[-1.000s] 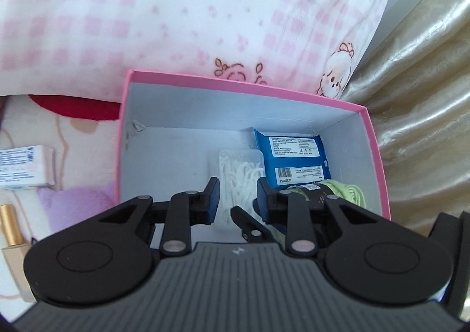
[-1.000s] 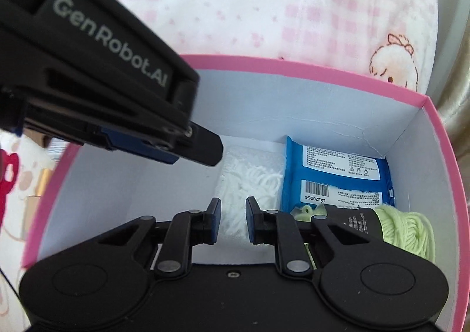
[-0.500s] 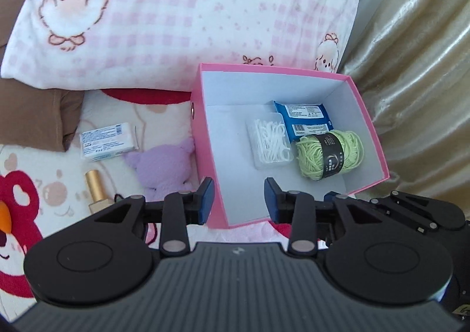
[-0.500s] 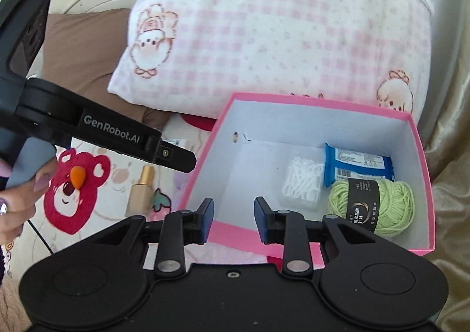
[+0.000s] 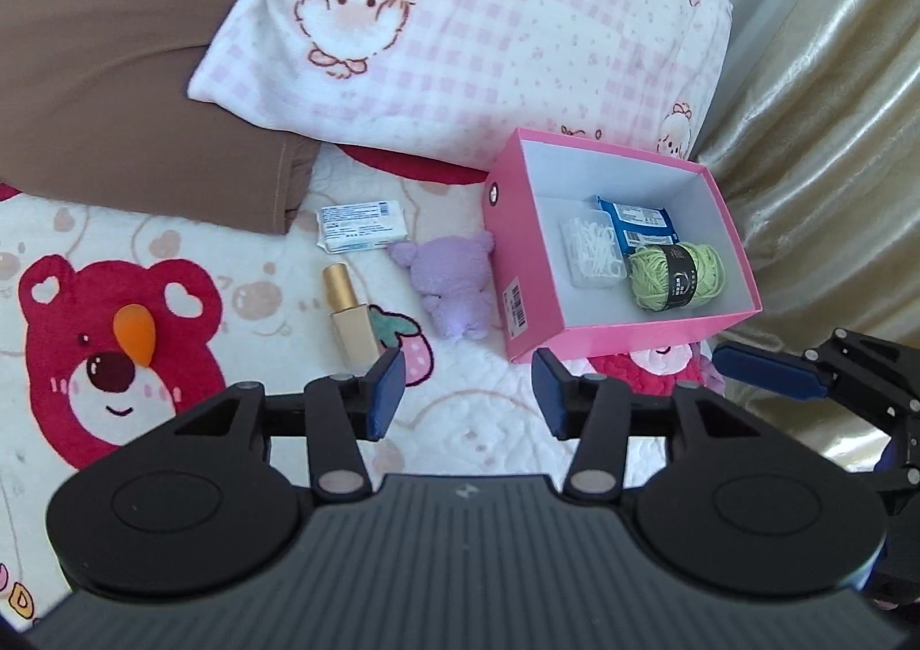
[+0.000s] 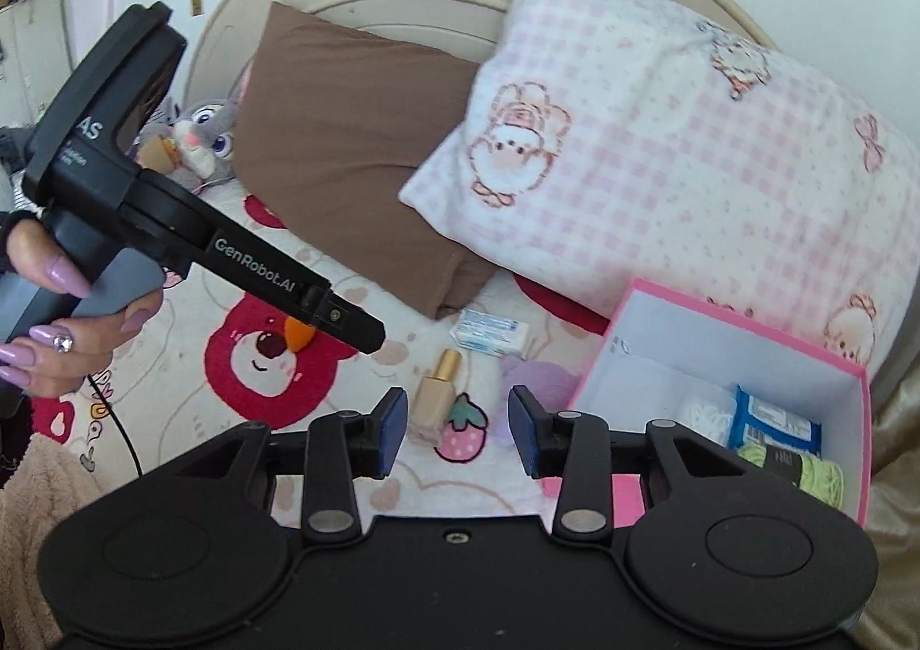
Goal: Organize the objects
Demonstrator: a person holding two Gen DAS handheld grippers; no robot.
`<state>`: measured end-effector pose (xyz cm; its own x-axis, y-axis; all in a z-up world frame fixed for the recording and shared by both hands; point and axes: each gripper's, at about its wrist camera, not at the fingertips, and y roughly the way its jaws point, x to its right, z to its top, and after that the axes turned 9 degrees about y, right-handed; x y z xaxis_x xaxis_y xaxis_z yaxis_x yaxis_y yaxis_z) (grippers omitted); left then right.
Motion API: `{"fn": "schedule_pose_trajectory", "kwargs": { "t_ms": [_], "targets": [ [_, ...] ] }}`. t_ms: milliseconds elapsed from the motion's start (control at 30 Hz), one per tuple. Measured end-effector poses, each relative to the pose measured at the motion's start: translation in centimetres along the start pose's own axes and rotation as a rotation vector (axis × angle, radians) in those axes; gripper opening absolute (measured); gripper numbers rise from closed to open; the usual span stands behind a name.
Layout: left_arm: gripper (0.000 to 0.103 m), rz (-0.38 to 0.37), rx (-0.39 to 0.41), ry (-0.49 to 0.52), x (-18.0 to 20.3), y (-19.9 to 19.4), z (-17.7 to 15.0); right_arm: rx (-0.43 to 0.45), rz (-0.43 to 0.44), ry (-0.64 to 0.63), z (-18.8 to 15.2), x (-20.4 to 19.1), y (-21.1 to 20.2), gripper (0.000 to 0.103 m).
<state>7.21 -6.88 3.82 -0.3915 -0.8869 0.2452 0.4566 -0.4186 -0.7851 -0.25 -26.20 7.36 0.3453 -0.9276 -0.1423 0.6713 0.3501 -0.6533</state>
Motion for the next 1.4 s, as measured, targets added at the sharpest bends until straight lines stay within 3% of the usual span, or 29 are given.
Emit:
{"fn": "schedule_pose_trajectory", "kwargs": {
  "t_ms": [67, 133, 233, 367, 533, 700, 833, 967, 1167, 1300, 1400],
  "targets": [
    [0.051, 0.000, 0.018, -0.008, -0.8, -1.0, -0.8, -0.006, 0.031, -0.019, 0.1, -1.2, 0.3, 0.048],
    [0.059, -0.007, 0.022, -0.017, -1.5, -1.4, -1.5, -0.013, 0.047, -0.040, 0.2, -2.2, 1.0, 0.059],
    [0.063, -0.006, 0.015, -0.034, -2.6, -1.1, -2.4, -0.030, 0.053, -0.058, 0.2, -3.2, 2.8, 0.068],
    [0.068, -0.003, 0.001, -0.082, -4.5, 1.0, -3.2, -0.061, 0.048, -0.038, -0.2, -3.3, 6.0, 0.079],
    [0.076, -0.003, 0.026, -0.141, -6.9, 4.1, -4.0, -0.074, 0.036, -0.012, -1.3, -3.2, 10.0, 0.084],
    [0.083, -0.023, 0.046, -0.183, -8.8, 7.2, -4.9, -0.061, 0.025, -0.033, -2.2, -3.2, 13.9, 0.085],
    [0.087, -0.016, 0.083, -0.145, -9.4, 9.5, -5.5, -0.053, 0.008, -0.082, -3.0, -3.3, 17.0, 0.085],
    [0.087, -0.034, 0.140, -0.135, -9.9, 11.6, -6.2, -0.077, -0.026, -0.115, -4.0, -3.3, 20.0, 0.085],
    [0.087, -0.083, 0.145, -0.191, -11.3, 15.3, -6.6, -0.059, -0.048, -0.128, -5.6, -3.2, 23.1, 0.085],
    [0.086, -0.042, 0.125, -0.203, -11.7, 17.4, -6.7, -0.076, -0.033, -0.103, -6.1, -2.8, 25.0, 0.084],
    [0.084, -0.068, 0.133, -0.211, -12.1, 18.2, -7.1, -0.095, -0.041, -0.066, -6.3, -2.2, 26.1, 0.084]
  ]
}}
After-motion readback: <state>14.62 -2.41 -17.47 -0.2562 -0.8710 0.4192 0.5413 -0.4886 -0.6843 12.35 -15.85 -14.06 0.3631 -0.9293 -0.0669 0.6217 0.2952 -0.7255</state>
